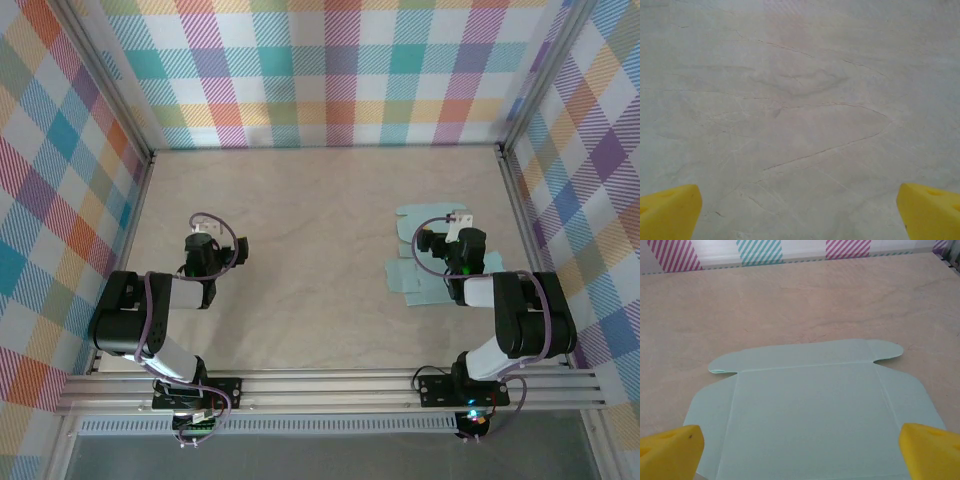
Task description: Fold the paper box
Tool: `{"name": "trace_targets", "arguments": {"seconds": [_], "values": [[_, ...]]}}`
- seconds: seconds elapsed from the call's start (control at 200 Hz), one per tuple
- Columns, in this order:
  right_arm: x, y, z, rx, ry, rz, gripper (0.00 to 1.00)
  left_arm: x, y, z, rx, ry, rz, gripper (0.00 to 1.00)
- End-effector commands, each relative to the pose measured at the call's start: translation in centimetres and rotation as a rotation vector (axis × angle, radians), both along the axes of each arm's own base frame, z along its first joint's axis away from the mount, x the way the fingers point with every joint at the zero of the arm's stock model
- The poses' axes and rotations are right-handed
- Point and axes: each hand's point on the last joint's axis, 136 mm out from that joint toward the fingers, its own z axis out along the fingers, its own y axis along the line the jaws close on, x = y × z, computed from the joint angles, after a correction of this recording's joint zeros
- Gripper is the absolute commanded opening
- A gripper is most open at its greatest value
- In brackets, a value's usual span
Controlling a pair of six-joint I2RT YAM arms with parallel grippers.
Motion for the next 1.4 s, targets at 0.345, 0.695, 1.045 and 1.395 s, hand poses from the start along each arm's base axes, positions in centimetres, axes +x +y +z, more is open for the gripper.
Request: {"name": "trace_targets", "arguments": {"seconds": [0.345, 0.695, 1.045, 1.395], "values": [[0.1, 0.2, 0.4, 0.013, -0.025, -0.003, 1.00, 0.9, -0.1, 1.4, -0.009, -0.045, 0.002, 1.00], [0.1, 0.2, 0.4, 0.012, -0.022, -0.004, 1.00, 0.9, -0.1, 1.4, -0.009, -0.045, 0.004, 1.00], [-1.3, -0.1, 3.3, 0.013, -0.079, -0.020, 1.00, 0.7, -0.1, 4.3, 0.028, -0.019, 0.028, 1.00], [-4.0, 0.2, 5.2, 0.415, 0.312, -0.232, 1.00, -2.9, -9.5, 11.4, 0.004, -0.105, -0.272, 1.00]]}}
